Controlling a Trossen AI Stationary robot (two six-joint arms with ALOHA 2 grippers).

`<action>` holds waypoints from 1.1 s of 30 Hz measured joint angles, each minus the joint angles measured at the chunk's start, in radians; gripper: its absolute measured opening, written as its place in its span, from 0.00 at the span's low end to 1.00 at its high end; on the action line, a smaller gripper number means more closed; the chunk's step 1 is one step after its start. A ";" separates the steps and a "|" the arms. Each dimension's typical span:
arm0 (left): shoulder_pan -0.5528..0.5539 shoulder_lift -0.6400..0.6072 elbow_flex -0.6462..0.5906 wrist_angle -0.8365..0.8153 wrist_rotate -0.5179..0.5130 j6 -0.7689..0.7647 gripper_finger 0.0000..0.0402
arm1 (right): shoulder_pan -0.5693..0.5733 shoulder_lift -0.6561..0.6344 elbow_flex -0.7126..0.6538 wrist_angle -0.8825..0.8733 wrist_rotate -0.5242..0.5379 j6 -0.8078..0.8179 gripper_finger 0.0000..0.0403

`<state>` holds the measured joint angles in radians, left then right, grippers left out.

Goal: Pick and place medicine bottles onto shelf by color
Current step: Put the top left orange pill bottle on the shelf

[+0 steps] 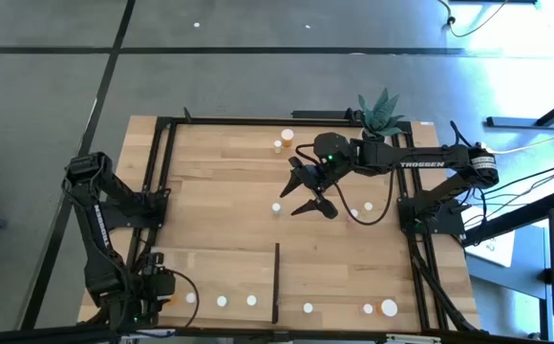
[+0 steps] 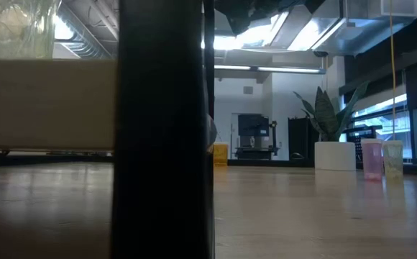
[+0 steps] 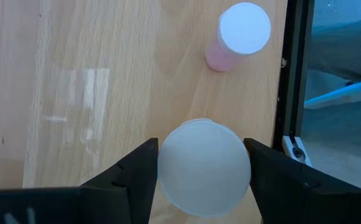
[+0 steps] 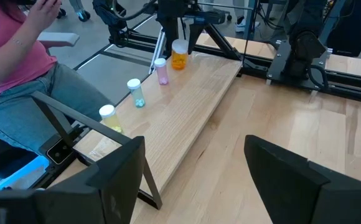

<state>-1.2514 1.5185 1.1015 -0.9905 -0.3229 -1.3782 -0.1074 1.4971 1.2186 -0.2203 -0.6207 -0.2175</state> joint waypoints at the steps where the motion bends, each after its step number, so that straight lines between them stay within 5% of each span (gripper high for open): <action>1: 0.000 0.000 0.000 0.000 -0.001 0.000 0.52 | 0.000 0.000 0.000 0.000 0.000 0.000 0.69; 10: 0.000 0.000 0.000 -0.002 -0.001 0.000 0.53 | 0.000 0.000 0.000 0.000 0.000 0.000 0.69; 33: 0.000 0.003 -0.003 0.023 0.000 0.000 0.79 | 0.000 0.000 0.000 0.000 0.000 0.000 0.69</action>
<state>-1.2510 1.5211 1.0988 -0.9671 -0.3230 -1.3777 -0.1071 1.4971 1.2188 -0.2203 -0.6209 -0.2175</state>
